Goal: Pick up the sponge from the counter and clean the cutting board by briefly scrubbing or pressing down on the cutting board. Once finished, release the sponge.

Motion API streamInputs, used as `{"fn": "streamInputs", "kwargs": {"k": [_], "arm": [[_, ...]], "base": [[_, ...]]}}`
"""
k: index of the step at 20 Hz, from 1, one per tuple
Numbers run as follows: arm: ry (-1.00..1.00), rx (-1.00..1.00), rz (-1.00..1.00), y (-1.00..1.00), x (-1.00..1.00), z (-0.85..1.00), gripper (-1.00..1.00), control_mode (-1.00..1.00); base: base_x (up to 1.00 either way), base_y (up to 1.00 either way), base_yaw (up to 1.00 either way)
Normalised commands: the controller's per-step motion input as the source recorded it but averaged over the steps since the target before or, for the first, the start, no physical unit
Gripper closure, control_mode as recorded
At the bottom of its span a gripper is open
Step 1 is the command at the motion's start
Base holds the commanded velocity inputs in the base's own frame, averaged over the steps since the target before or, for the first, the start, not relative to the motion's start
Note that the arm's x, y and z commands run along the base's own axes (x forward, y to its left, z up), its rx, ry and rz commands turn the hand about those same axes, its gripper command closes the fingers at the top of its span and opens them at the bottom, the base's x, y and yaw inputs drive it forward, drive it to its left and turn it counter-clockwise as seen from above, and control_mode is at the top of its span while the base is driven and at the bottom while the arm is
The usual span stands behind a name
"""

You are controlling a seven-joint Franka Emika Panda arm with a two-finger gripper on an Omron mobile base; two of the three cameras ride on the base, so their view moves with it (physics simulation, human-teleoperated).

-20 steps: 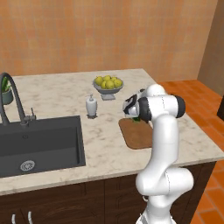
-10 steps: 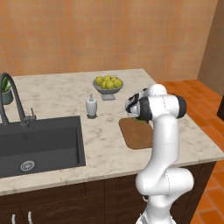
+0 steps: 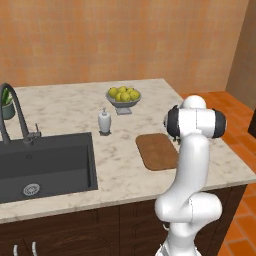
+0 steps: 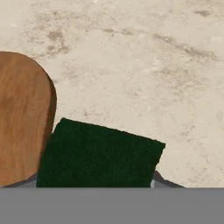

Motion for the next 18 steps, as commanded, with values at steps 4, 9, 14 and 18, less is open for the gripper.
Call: {"fn": "streamInputs", "kwargs": {"k": [4,9,14,18], "arm": [[0.0,0.0,0.0,-0.74,-0.7,0.0,1.0,-1.0],[0.04,0.0,0.0,-0.42,-0.61,-0.01,1.0,-1.0],[0.0,0.0,0.0,-0.07,-0.28,-0.18,1.0,-1.0],[0.0,0.0,0.0,-0.04,-0.03,-0.09,1.0,-1.0]], "base": [[0.0,0.0,0.0],[0.0,0.0,0.0],[0.0,0.0,0.0],[0.0,0.0,0.0]]}}
